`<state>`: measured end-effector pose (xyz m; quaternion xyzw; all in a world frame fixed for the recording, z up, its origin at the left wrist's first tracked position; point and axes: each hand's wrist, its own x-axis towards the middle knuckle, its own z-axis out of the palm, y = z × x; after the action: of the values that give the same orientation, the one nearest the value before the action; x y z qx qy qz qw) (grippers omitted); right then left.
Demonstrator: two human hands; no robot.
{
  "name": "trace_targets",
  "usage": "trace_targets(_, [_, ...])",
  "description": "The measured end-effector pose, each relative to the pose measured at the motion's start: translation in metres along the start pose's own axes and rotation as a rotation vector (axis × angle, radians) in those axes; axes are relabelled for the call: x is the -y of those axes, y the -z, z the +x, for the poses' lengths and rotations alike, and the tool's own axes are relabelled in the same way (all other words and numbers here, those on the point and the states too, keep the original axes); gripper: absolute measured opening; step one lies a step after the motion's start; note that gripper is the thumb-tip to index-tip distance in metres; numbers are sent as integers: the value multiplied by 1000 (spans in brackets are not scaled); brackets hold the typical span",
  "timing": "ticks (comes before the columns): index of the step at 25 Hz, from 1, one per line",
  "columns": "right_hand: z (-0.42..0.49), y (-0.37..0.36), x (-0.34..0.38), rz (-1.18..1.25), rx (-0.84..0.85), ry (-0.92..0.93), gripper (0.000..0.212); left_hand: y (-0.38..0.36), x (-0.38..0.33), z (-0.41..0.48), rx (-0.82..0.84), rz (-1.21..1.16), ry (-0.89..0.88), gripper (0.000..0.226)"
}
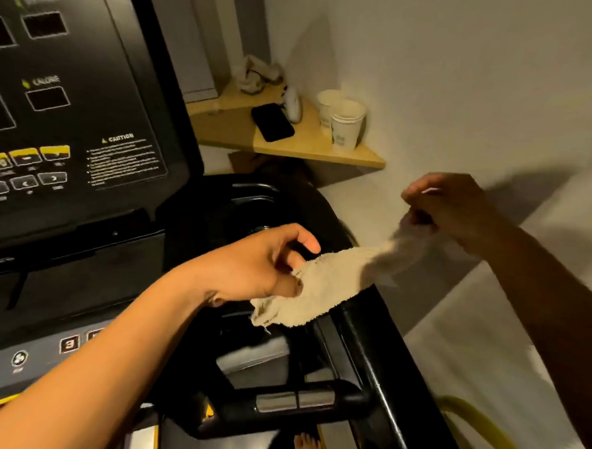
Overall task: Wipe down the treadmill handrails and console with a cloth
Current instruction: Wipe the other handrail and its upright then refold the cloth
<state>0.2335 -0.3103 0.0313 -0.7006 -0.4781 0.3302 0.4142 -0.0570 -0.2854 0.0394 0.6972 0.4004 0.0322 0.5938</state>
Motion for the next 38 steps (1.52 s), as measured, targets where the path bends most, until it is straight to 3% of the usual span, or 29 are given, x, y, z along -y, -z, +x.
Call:
trace_targets(2, [22, -2, -7, 24, 58, 33, 5, -12, -5, 14, 1, -49, 22, 48])
trace_targets(3, [24, -7, -8, -24, 193, 75, 8, -14, -8, 21, -27, -44, 30, 44])
trace_targets(6, [6, -34, -28, -173, 656, -18, 45, -9, -11, 34, -79, -16, 10, 47])
trace_targets(7, [0, -44, -39, -195, 658, -39, 53, -7, -14, 37, -76, -49, 1, 50])
trace_targets(9, [-7, -50, -53, -199, 434, 86, 60, -5, -23, 42, -60, -198, -15, 54])
trace_targets(11, [-13, -42, -49, -160, 230, 271, 51, -7, -34, 47, 2, -378, -65, 57])
trace_targets(12, [-15, -38, -45, -86, 244, 290, 46, -8, -39, 50, 41, -459, -99, 59])
trace_targets(15, [-16, -24, -35, 405, 549, 171, 38, -5, -54, 52, 157, -587, -184, 63])
trace_targets(17, [-10, -11, -28, 747, 739, 99, 40, 3, -63, 47, 341, -690, -275, 65])
trace_targets(19, [-7, -6, -15, 747, 885, 67, 39, 11, -66, 49, 419, -697, -312, 63])
trace_targets(20, [-6, -7, -11, 670, 896, 79, 29, 14, -64, 53, 316, -580, -292, 60])
trace_targets(23, [-6, -7, 13, 653, 713, 76, 14, 12, -52, 62, -218, -63, -272, 55])
trace_targets(26, [1, -8, 28, 618, 569, 112, 16, -10, -41, 70, -499, 184, -414, 53])
trace_targets(29, [6, -5, 38, 390, 506, 211, 27, -22, -43, 74, -533, 122, -586, 50])
trace_targets(31, [5, 2, 46, 239, 406, 281, 22, -20, -52, 76, -545, 36, -627, 42])
trace_targets(34, [4, 3, 49, 253, 200, 298, 12, -20, -59, 77, -532, -41, -586, 20])
trace_targets(38, [2, -19, 39, 237, -79, 343, 23, -31, -68, 75, -470, -503, -447, 20])
